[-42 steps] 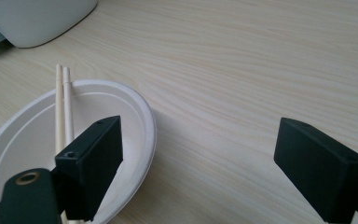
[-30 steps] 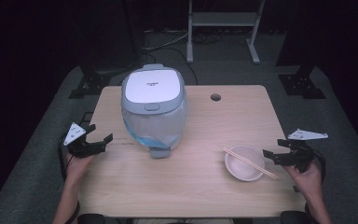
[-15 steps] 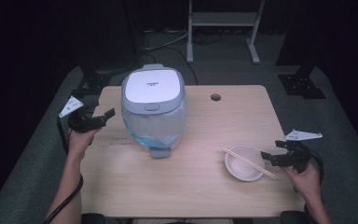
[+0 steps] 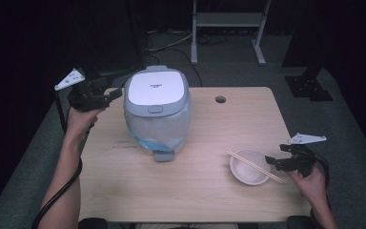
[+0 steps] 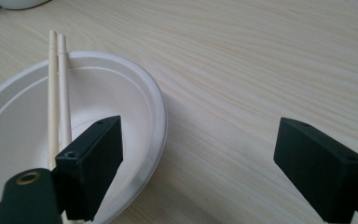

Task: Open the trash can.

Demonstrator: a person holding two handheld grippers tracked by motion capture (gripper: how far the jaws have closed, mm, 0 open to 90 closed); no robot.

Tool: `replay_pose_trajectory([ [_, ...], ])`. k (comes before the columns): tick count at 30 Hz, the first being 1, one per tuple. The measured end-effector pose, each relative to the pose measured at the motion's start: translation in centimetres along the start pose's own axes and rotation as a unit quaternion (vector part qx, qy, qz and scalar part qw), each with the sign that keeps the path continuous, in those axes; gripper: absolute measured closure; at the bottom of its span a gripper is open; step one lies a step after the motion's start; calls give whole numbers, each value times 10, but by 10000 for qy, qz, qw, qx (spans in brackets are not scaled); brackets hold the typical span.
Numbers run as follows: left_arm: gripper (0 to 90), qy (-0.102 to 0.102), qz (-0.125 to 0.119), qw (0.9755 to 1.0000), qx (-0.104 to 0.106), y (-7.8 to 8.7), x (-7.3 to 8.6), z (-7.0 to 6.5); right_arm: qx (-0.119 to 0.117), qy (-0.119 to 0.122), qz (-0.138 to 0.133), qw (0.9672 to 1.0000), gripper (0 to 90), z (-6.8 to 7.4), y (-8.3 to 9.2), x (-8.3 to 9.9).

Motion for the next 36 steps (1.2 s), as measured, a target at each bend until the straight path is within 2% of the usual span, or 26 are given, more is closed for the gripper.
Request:
replay_pose_trajectory([
  [7, 96, 249, 391, 9988, 126, -27, 1, -3, -50, 40, -31, 10000, 144, 4, 1, -3],
  [10, 96, 347, 475, 9981, 173, -37, 4, -4, -124, 80, -54, 9999, 145, 10, 0, -6],
  [12, 96, 590, 505, 9966, 280, -42, 6, -6, -138, 105, -50, 9998, 145, 11, 0, -6],
  [15, 97, 752, 508, 9951, 392, -48, 7, -10, -178, 163, -26, 9997, 145, 15, -1, -8],
  [17, 97, 918, 535, 9930, 511, -52, 9, -14, -202, 185, -20, 9996, 145, 17, -1, -8],
  [22, 90, 1076, 524, 9917, 475, -53, 12, -16, -201, 210, -101, 9995, 146, 17, 3, -11],
  [30, 91, 1113, 445, 9921, 378, -53, 13, -21, -165, 198, -140, 9996, 146, 15, 8, -11],
  [36, 91, 1111, 435, 9922, 354, -54, 14, -30, -197, 217, -138, 9995, 146, 17, 7, -12],
])
Point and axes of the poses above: each handheld gripper's, and its own axes: y roughly backward along the jaws, x roughly out of its underside, z roughly to its left, the point moved 9 cm from there along -y, roughly forward along the jaws, and after that the axes turned 10 degrees about -z, right-handed, at the moved point
